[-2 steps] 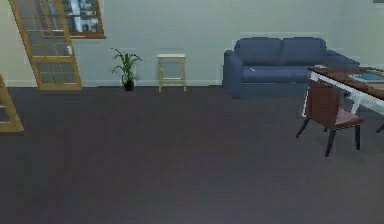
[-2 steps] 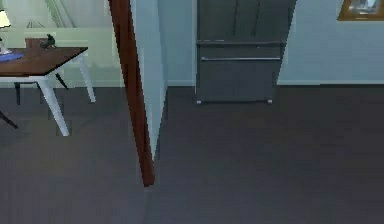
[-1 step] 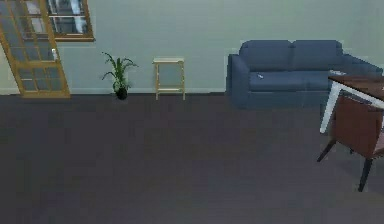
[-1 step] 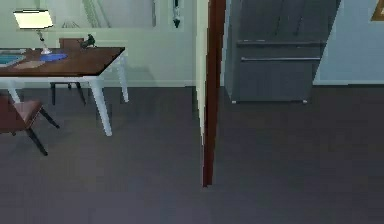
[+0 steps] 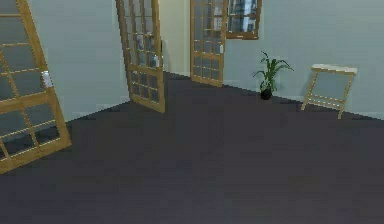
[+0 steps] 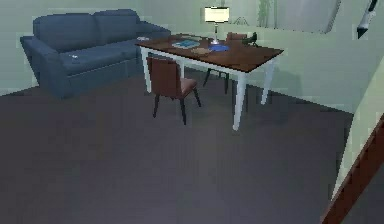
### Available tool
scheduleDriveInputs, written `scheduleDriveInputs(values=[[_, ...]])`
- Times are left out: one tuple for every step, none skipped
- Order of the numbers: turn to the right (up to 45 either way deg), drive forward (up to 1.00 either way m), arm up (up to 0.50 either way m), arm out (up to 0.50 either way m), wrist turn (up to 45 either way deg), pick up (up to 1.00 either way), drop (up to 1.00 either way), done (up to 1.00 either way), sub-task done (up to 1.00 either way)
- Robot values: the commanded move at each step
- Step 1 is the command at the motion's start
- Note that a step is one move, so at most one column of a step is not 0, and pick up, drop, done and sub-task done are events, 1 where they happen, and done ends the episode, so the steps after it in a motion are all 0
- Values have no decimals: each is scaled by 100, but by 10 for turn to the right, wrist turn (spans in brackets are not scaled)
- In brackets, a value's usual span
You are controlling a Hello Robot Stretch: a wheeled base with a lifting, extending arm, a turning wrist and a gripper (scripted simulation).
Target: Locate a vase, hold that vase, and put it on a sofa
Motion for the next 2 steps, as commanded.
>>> scheduleDriveInputs(values=[[0, 50, 0, 0, 0, 0, 0, 0, 0], [-450, 0, 0, 0, 0, 0, 0, 0, 0]])
